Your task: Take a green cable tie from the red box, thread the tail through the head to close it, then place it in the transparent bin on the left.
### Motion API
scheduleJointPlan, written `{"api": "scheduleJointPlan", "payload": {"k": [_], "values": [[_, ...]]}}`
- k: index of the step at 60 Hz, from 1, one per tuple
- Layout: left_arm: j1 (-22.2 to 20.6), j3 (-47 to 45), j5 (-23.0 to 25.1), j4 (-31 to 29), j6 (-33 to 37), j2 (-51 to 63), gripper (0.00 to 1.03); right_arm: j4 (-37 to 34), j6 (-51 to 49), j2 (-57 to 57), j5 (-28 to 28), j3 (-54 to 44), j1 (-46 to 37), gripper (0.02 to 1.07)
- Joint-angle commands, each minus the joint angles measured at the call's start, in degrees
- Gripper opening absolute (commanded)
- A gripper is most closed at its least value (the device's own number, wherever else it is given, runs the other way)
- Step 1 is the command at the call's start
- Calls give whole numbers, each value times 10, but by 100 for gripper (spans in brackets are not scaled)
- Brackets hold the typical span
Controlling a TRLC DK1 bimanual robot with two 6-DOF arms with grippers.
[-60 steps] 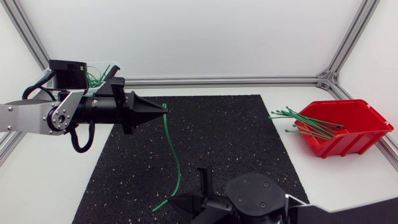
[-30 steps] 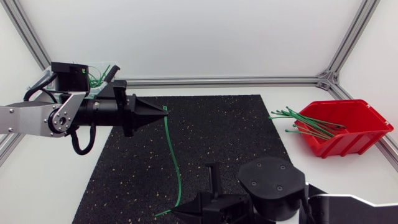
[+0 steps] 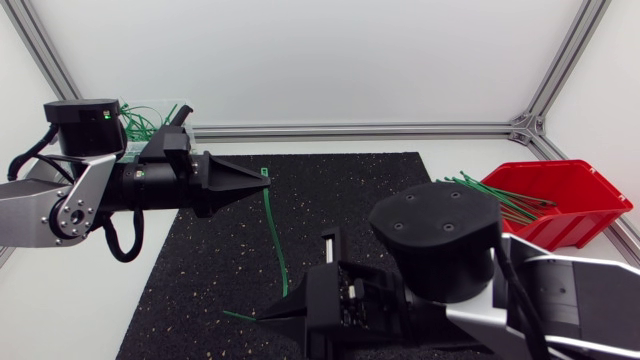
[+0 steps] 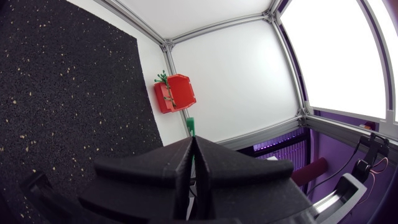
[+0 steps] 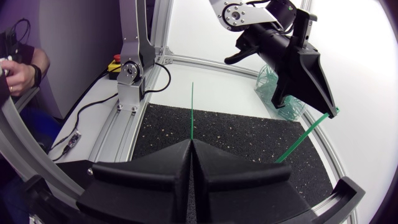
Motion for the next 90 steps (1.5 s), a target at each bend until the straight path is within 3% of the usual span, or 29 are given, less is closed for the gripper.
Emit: {"api": "scheduleJointPlan", "payload": {"k": [1,24,39,45,47,52,69,90], "values": [[-8,-20,-3,13,2,-22,4,-30,48,-15,1,23,-2,7],[-41,-63,-33,20,5,-112,4,-79,364,-89,-8,70,-26,7],[-52,-85,-51,24,10,-167,4,-122,521,-83,-132,128,-83,7],[-55,-90,-60,23,9,-186,4,-165,554,-83,-139,163,-89,7],[-59,-91,-62,22,8,-193,4,-202,615,-82,-134,179,-93,7],[-59,-91,-63,21,6,-197,4,-202,745,-81,-144,177,-114,7],[-76,-101,-81,19,6,-225,4,-301,830,-29,-224,270,-128,7],[-111,-120,-139,22,63,-274,4,-324,966,28,-340,343,-167,7]]}}
